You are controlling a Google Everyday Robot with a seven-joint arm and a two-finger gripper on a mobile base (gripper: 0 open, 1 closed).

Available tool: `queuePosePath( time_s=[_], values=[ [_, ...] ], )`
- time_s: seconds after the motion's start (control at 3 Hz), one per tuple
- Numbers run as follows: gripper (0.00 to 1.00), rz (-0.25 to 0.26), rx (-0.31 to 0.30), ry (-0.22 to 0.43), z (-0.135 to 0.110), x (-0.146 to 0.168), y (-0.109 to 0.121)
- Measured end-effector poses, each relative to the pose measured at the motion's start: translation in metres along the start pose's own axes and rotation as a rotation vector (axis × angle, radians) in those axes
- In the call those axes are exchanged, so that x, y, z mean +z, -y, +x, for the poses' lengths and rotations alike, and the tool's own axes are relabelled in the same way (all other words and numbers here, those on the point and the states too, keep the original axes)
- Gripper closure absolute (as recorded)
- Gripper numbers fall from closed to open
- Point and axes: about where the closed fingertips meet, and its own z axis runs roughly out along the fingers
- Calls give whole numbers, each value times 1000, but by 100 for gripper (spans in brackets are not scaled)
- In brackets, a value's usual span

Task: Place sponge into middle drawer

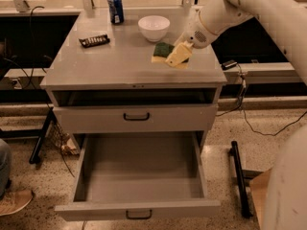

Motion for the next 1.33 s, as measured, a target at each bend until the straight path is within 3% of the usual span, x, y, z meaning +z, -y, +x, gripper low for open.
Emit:
queuePosePath(
  time_s=[0.33, 0.67, 1.0, 1.33],
  values=[
    [100, 36, 64, 44, 6, -21, -28],
    [100, -2, 106, 48, 14, -21, -84],
    [100, -119, 195, -3, 51, 25, -144],
    [100, -179, 211, -59, 77, 47, -173]
  ],
)
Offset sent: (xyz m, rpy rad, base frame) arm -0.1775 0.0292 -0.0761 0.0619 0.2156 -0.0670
